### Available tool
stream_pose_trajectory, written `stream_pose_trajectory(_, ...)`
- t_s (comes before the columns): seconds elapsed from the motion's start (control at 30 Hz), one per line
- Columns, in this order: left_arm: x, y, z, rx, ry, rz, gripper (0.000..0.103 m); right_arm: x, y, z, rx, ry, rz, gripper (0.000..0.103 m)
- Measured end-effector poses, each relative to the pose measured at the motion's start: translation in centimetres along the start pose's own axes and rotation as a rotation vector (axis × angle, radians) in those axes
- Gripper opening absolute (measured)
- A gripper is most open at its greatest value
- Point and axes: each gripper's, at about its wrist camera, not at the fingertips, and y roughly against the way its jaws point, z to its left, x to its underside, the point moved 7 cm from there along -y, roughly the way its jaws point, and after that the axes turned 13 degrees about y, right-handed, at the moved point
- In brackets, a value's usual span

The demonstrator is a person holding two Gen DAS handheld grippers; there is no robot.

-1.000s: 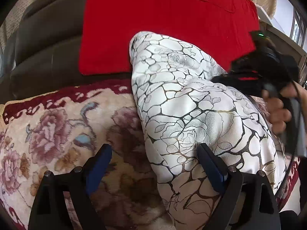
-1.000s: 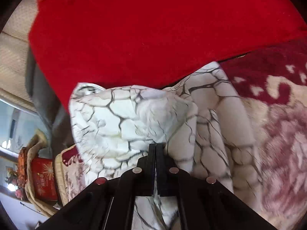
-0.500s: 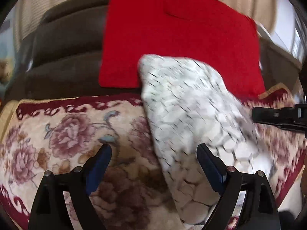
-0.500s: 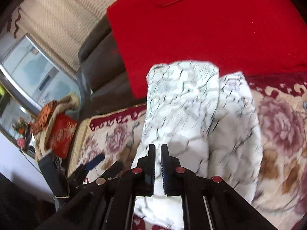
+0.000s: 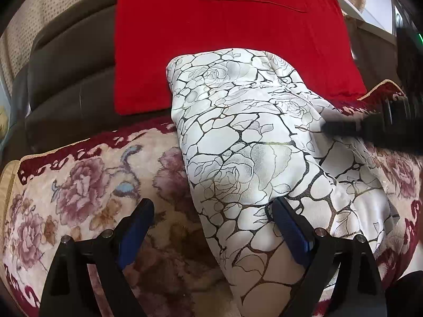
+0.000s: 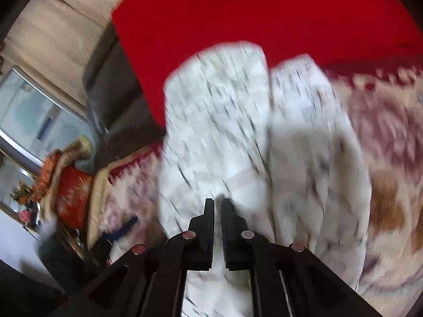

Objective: Fold large clothes

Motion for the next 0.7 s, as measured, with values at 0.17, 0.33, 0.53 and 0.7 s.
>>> stream_pose_trajectory(0.17, -0.1, -0.3, -0.1, 0.010, -0.015, 0.019, 0.092, -6.4, -0.7, -0.7, 0.024, -0.015, -0.071, 0.008)
stream_pose_trajectory(0.33, -0.2, -1.1, -0.2, 0.017, -0.007, 0.026, 0.092, -7.1, -7.0, -9.3, 0.133, -0.204, 0.072, 0.001)
stream_pose_trajectory(0.53, -0.1, -0.8, -0.2, 0.005, -0.022, 0.001, 0.092, -6.5, -3.4, -8.9, 0.071, -0.194, 0.004, 0.006)
stream_pose_trajectory(0.7, 0.2, -0.4, -0.5, -0.007, -0.040, 0.010, 0.092, -4.6, 2.0, -6.0, 0.000, -0.142, -0.046, 0.009)
